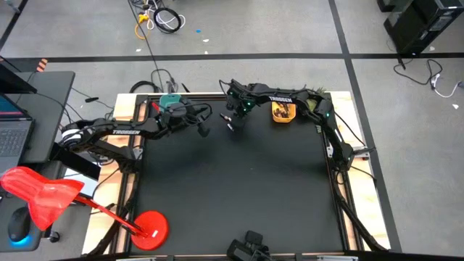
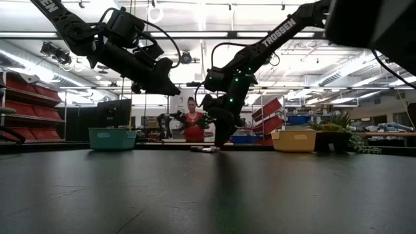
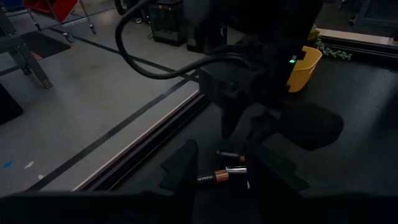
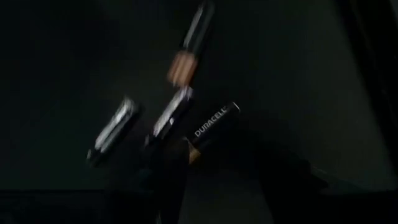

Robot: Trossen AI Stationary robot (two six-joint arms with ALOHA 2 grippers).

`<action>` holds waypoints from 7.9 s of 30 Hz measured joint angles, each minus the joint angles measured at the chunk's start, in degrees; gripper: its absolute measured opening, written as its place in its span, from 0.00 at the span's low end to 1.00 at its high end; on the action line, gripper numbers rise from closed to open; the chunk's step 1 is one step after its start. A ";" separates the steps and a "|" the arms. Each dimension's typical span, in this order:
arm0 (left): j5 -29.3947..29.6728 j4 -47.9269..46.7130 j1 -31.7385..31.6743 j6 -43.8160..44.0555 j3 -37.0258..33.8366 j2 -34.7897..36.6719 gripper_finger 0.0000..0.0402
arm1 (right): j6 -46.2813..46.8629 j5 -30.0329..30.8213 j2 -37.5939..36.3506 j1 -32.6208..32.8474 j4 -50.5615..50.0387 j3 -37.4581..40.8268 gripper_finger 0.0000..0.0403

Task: Sort batteries
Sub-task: Put the black battery into the yellow bin

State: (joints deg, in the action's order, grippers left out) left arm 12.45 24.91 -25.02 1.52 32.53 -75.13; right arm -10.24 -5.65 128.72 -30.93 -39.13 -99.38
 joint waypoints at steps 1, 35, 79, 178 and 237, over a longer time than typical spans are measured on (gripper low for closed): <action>0.01 -0.10 0.00 0.00 0.00 0.00 0.35 | -0.05 0.40 -0.10 0.06 -1.14 -0.01 0.48; -3.33 -16.36 -0.45 -11.75 21.83 -23.55 0.35 | 7.73 3.57 -30.57 0.99 36.93 50.43 0.42; -11.33 -55.59 -9.92 -35.58 53.34 -43.06 0.35 | 3.30 0.25 -30.38 -3.85 44.34 48.88 0.42; -12.24 -16.54 -4.06 -17.05 21.33 -18.56 0.35 | -3.42 10.60 -34.63 -17.48 4.77 38.54 0.36; -12.26 -18.17 -3.69 -14.95 21.33 -18.56 0.35 | 21.44 13.89 -30.36 0.31 20.30 49.03 0.42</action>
State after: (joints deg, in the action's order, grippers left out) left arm 0.19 6.74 -28.71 -13.43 53.87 -93.69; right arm 11.20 8.25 98.36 -30.62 -18.83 -50.35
